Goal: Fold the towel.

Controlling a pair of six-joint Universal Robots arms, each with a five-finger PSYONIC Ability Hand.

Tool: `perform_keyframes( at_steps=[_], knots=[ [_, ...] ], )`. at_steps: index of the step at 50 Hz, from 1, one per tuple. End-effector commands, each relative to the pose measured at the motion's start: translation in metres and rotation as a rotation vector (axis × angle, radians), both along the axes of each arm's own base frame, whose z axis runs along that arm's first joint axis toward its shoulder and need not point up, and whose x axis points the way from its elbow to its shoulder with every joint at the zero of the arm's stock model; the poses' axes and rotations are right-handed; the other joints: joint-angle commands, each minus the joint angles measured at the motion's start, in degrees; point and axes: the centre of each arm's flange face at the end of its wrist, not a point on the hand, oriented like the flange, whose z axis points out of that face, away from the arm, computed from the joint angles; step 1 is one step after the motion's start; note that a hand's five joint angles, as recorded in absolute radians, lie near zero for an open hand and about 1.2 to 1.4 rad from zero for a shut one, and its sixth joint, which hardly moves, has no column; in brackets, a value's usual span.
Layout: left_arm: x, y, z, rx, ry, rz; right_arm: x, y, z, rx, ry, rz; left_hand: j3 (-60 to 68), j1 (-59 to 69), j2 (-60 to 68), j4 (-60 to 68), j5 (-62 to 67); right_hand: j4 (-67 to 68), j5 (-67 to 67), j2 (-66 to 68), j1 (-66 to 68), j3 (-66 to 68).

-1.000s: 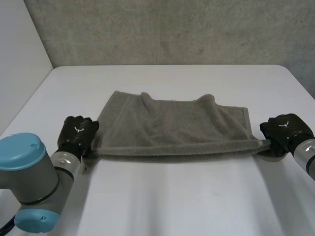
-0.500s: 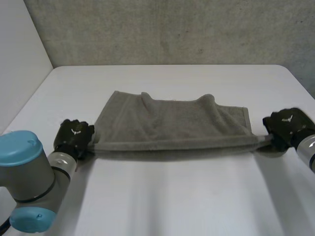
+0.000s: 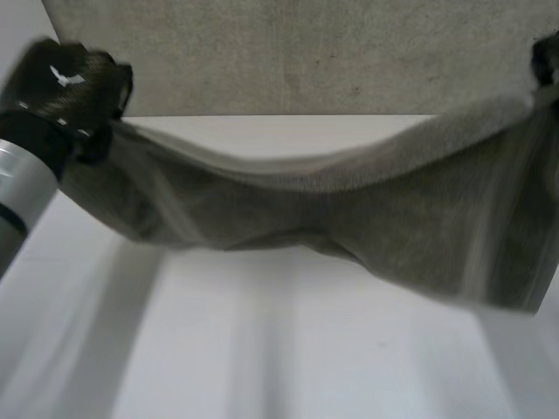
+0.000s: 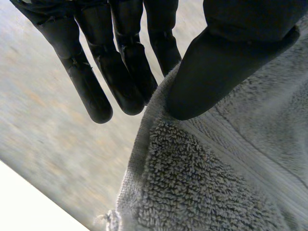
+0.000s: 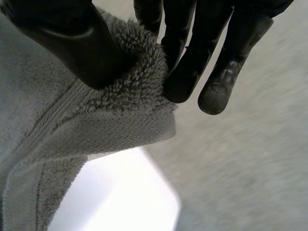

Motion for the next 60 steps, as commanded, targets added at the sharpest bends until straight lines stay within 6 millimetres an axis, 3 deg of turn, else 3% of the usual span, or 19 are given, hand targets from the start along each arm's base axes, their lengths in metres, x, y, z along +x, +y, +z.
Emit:
perform_keyframes(
  at_steps=[1,5,9,11,12,14,15,16,17,18,19,21,23,30,35,38,46,52,60],
  knots=[
    [-0.015,-0.043,-0.078,0.226,-0.092,0.001,0.006,-0.032,-0.064,0.249,0.18,0.045,10.29,14.16,10.27,10.21,11.59,2.82,3.31,3.99,3.57,2.93],
    [-0.027,-0.074,-0.118,0.29,-0.177,-0.004,0.027,-0.048,-0.104,0.323,0.307,0.048,10.29,14.16,10.27,10.21,11.59,2.82,3.31,3.99,3.57,2.93],
    [-0.036,-0.098,-0.116,0.223,-0.215,-0.001,0.047,-0.06,-0.111,0.29,0.351,0.032,10.29,14.16,10.27,10.21,11.59,2.82,3.31,3.99,3.57,2.93],
    [-0.04,-0.109,-0.103,0.161,-0.204,0.001,0.062,-0.085,-0.089,0.127,0.311,-0.009,10.29,14.16,10.27,10.21,11.59,2.82,3.31,3.99,3.57,2.93],
    [-0.045,-0.121,-0.078,0.059,-0.162,0.011,0.062,-0.085,-0.089,0.126,0.311,-0.01,10.29,14.16,10.27,10.21,11.59,2.82,3.31,3.99,3.57,2.93],
    [-0.048,-0.132,-0.049,-0.062,-0.095,0.023,0.072,-0.105,-0.025,-0.181,0.116,-0.067,10.29,14.16,10.27,10.21,11.59,2.82,3.31,3.99,3.57,2.93],
    [-0.051,-0.136,-0.016,-0.198,-0.003,0.022,0.072,-0.105,-0.024,-0.183,0.114,-0.067,10.29,14.16,10.27,10.21,11.59,2.82,3.31,3.99,3.57,2.93],
    [-0.051,-0.136,-0.016,-0.199,-0.002,0.022,0.073,-0.105,0.007,-0.303,-0.022,-0.081,10.29,14.16,10.27,10.21,11.59,2.82,3.31,3.99,3.57,2.93],
    [-0.05,-0.133,0.02,-0.341,0.103,0.016,0.073,-0.105,0.008,-0.304,-0.023,-0.081,10.29,14.16,10.27,10.21,11.59,2.82,3.31,3.99,3.57,2.93],
    [-0.045,-0.127,0.057,-0.5,0.216,0.008,0.07,-0.099,0.037,-0.395,-0.155,-0.073,10.29,14.16,10.27,10.21,11.59,2.82,3.31,3.99,3.57,2.93],
    [-0.045,-0.127,0.058,-0.502,0.217,0.008,0.068,-0.092,0.058,-0.455,-0.27,-0.053,10.29,14.16,10.27,10.21,11.59,2.82,3.31,3.99,3.57,2.93],
    [-0.038,-0.112,0.101,-0.709,0.357,-0.022,0.067,-0.084,0.07,-0.471,-0.344,-0.03,10.29,14.16,10.27,10.21,11.59,2.82,3.31,3.99,3.57,2.93],
    [-0.038,-0.108,0.104,-0.723,0.365,-0.025,0.066,-0.081,0.067,-0.444,-0.352,-0.017,10.29,14.16,10.27,10.21,11.59,2.82,3.31,3.99,3.57,2.93],
    [-0.038,-0.114,0.054,-0.495,0.304,-0.019,0.075,-0.068,-0.001,-0.105,-0.17,0.031,10.29,14.16,10.27,10.21,11.59,2.82,3.31,3.99,3.57,2.93],
    [-0.028,-0.114,-0.032,-0.206,0.245,0.003,0.073,-0.064,-0.044,0.005,-0.083,0.035,10.29,14.16,10.27,10.21,11.59,2.82,3.31,3.99,3.57,2.93],
    [-0.021,-0.114,-0.053,-0.144,0.228,0.019,0.071,-0.062,-0.073,0.048,-0.035,0.034,10.29,14.16,10.27,10.21,11.59,2.82,3.31,3.99,3.57,2.93],
    [0.003,-0.097,-0.167,0.172,0.113,0.097,0.067,-0.048,-0.156,0.136,0.099,0.057,10.29,14.16,10.27,10.21,11.59,2.82,3.31,3.99,3.57,2.93],
    [0.008,-0.087,-0.2,0.276,0.077,0.111,0.061,-0.031,-0.203,0.172,0.198,0.063,10.29,14.16,10.27,10.21,11.59,2.82,3.31,3.99,3.57,2.93],
    [0.011,-0.079,-0.2,0.278,0.036,0.113,0.055,-0.014,-0.199,0.154,0.189,0.062,10.29,14.16,10.27,10.21,11.59,2.82,3.31,3.99,3.57,2.93]
  ],
)
